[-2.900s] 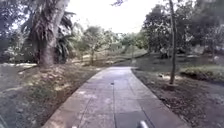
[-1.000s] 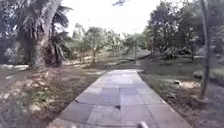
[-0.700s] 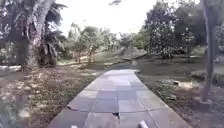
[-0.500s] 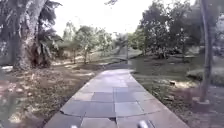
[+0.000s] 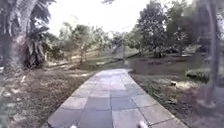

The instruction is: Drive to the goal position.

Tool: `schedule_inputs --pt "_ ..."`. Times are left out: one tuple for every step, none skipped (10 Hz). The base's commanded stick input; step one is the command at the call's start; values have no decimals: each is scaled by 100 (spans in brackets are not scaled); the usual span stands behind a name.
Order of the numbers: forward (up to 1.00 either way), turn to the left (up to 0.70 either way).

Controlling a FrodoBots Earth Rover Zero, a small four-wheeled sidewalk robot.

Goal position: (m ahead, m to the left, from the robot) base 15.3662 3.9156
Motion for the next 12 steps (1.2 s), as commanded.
schedule_inputs --pt "50 0" --pt "50 0" --pt "50 0" --pt "50 0" --pt "50 0" --pt "50 0" --pt "50 0" --pt "50 0" --pt "50 0" --pt "50 0" --pt "50 0" --pt "50 0"
